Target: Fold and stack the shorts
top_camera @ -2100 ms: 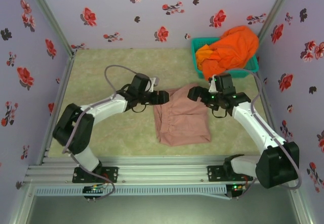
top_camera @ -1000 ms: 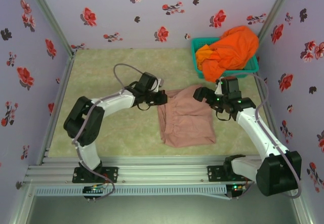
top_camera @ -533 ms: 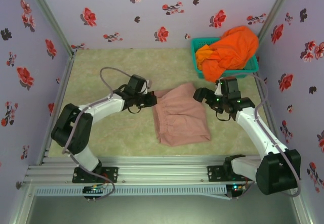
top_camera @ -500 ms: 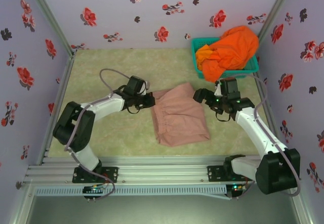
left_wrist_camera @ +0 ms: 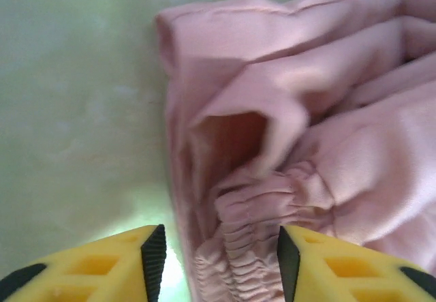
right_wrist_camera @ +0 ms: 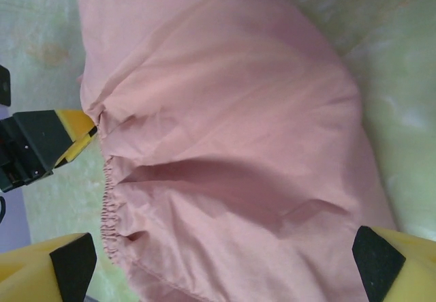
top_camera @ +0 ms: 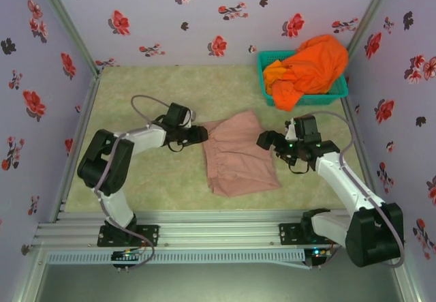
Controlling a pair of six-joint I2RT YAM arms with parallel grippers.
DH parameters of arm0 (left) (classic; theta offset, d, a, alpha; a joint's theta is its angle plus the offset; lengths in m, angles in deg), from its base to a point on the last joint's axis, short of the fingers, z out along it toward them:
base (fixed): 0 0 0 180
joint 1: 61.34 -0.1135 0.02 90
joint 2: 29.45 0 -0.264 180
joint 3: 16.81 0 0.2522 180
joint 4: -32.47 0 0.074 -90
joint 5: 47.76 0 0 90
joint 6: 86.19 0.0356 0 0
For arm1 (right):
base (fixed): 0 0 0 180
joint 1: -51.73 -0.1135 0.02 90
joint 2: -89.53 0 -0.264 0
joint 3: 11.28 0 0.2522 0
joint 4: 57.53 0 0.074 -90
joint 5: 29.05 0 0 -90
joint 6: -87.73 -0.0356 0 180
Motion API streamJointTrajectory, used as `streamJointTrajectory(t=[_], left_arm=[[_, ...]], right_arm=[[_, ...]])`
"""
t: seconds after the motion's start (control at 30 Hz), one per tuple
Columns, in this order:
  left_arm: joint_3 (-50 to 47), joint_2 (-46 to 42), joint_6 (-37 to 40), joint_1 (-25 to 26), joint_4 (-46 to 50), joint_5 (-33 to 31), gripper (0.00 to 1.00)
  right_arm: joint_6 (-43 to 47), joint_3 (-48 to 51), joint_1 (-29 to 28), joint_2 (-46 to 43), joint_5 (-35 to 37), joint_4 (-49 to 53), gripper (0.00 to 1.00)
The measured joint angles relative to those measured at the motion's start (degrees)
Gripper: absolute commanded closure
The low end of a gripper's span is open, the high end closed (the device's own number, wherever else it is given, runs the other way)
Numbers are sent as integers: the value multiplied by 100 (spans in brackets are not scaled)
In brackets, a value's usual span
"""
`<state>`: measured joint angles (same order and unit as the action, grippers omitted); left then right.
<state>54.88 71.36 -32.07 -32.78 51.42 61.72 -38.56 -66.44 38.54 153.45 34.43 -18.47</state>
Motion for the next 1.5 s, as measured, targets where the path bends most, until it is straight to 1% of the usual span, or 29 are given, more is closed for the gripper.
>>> streamJointTrajectory(t=[0.13, 0.2, 0.3, 0.43, 0.57, 0.67, 0.77, 0.87, 1.07, 1.2, 1.3, 1.5], left_arm=[[-4, -1049, 181, 201, 120, 2, 33], [-4, -1554, 203, 433, 162, 17, 33], [-133, -1985, 179, 772, 208, 48, 33], [-765, -2092, -9, 1172, 341, 17, 33], [-1351, -2022, -278, 1362, 452, -20, 34], [-1497, -1888, -466, 1434, 361, -57, 37], [-1491, -1694, -577, 1561, 144, -74, 40], [-1482, -1449, -656, 1670, -17, -70, 47], [-1482, -1137, -839, 1738, -203, -66, 74], [-1484, -1141, -903, 1738, -260, -68, 85], [-1517, -1209, -951, 1751, -262, -72, 90], [-1853, -1591, -1134, 1982, -302, -101, 91]], right_arm=[[-22, -87, -22, 17, -52, -50, 1], [-24, -286, -22, 201, -55, -63, 1], [-24, -732, -22, 627, -57, -125, 1], [-20, -1419, -48, 1314, -101, -216, 1], [-17, -2098, -162, 1989, -162, -273, 1], [-13, -2601, -345, 2492, -205, -291, 1], [-13, -3036, -529, 2966, -227, -282, 1], [-11, -3377, -658, 3401, -234, -273, 1], [-15, -3840, -721, 4065, -245, -262, 1], [-20, -4186, -721, 4476, -245, -238, 1], [-28, -4422, -721, 4824, -243, -254, 1], [-111, -4634, -721, 5386, -179, -275, 1]])
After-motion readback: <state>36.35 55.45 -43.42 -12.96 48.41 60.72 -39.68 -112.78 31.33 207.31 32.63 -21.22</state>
